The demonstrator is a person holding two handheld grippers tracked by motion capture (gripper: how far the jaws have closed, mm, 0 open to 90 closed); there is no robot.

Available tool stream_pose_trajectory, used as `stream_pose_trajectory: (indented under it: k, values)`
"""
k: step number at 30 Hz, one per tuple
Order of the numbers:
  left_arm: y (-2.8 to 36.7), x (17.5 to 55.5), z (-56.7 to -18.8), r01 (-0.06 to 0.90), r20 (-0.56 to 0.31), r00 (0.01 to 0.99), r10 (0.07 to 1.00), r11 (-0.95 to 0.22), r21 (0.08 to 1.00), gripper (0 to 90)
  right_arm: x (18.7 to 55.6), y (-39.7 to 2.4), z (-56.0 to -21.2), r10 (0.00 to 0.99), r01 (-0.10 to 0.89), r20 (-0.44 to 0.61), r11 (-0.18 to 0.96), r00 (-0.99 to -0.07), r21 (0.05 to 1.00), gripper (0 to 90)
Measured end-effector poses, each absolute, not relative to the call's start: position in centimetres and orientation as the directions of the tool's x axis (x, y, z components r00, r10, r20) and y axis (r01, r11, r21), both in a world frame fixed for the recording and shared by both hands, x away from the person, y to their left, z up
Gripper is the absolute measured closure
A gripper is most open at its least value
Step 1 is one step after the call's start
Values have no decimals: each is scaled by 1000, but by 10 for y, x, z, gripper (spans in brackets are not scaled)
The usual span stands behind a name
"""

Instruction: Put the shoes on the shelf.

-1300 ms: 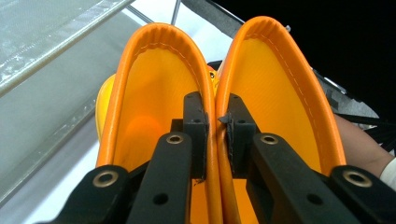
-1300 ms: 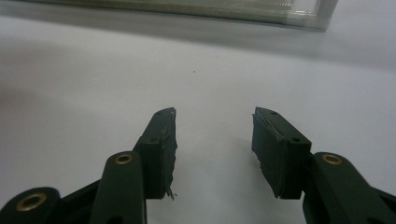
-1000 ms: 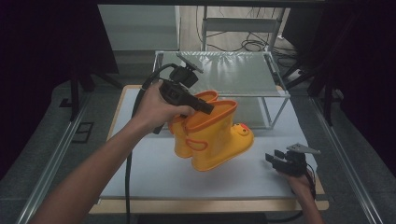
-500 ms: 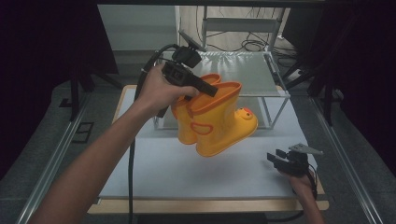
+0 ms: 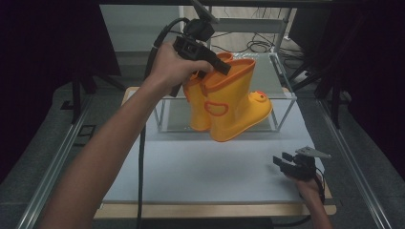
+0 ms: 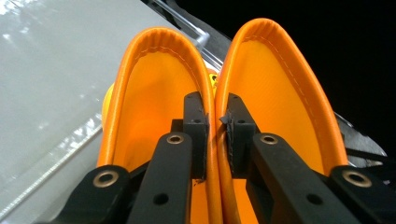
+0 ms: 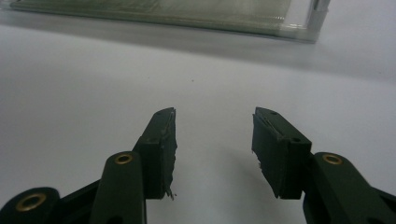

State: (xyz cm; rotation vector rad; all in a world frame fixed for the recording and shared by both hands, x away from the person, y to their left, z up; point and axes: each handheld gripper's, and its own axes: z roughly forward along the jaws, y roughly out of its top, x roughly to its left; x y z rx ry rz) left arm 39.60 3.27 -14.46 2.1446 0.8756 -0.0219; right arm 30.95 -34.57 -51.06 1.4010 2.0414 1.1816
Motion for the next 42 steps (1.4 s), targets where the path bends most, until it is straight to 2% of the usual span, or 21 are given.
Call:
stream_pose_trajectory:
  k: [20,37,42]
  values:
    - [21,492,-140,685,-277,608,744,-316,656,822,309,-347,-510,894,562,147,131,-423,816,495]
    - [33,542,-163,725,-259,444,857,-174,667,822,308,-348,-511,900,571,149,126,-411,811,496]
    - [36,553,-176,739,-228,425,876,-190,646,820,309,-348,-511,899,571,147,129,-412,811,495]
